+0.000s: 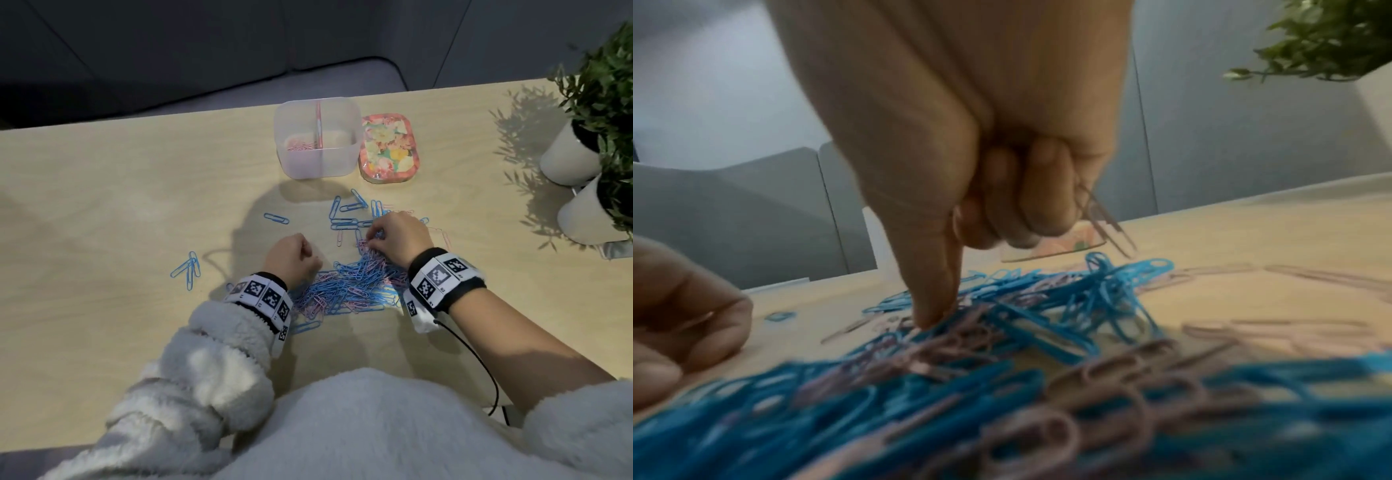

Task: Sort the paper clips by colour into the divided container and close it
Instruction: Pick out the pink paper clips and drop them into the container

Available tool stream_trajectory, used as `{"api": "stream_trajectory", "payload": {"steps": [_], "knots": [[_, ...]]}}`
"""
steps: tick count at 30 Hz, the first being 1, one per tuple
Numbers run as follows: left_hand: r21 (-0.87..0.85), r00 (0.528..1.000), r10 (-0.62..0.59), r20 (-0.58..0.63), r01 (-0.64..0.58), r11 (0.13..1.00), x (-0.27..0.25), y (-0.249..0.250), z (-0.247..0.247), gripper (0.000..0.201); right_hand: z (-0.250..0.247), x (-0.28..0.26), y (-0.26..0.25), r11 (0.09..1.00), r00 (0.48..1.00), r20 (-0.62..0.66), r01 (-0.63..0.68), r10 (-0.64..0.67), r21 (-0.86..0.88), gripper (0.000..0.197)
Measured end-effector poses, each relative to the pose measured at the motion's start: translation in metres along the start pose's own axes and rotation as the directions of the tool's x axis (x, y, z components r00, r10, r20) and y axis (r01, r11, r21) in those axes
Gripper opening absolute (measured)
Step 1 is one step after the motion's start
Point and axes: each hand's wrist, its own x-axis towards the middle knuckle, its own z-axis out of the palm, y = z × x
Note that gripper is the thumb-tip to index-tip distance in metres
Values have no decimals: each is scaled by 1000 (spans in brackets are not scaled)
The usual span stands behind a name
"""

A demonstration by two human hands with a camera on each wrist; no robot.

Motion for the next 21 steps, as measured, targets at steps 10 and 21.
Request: {"api": "stream_trajectory", "payload": {"steps": [10, 21], "knots": [[2, 995, 31, 92, -31, 1000, 3, 16, -3, 15, 2, 1, 20, 884, 989, 147, -92, 27, 458, 18], [-200, 993, -57, 107, 78, 977, 32, 49, -5, 41, -17, -6, 32, 91, 939, 294, -313, 179, 945, 28]]}}
